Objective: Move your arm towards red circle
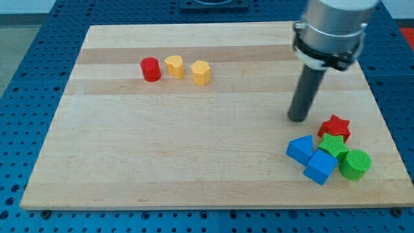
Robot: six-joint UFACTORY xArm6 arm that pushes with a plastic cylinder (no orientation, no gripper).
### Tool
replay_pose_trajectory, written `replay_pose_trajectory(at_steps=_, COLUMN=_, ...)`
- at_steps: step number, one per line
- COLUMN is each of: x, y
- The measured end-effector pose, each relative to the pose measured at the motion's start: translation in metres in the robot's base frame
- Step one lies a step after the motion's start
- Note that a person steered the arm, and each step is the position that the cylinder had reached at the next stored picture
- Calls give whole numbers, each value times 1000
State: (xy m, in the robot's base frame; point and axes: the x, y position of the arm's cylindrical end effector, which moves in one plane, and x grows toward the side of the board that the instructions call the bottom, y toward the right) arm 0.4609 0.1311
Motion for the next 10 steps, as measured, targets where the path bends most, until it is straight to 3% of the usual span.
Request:
replay_pose_trajectory(at_steps=1, x=-4, y=-29)
replay_pose_trajectory(at_steps=3, x=18, y=-185)
replay_pose_trajectory(at_steps=4, x=5, y=-278)
replay_pose_trajectory(at_steps=5, x=-41, y=-331)
replay_pose_trajectory(at_steps=6, x=-75, y=-344)
replay_pose_trajectory(at_steps=10, x=-113, y=-321)
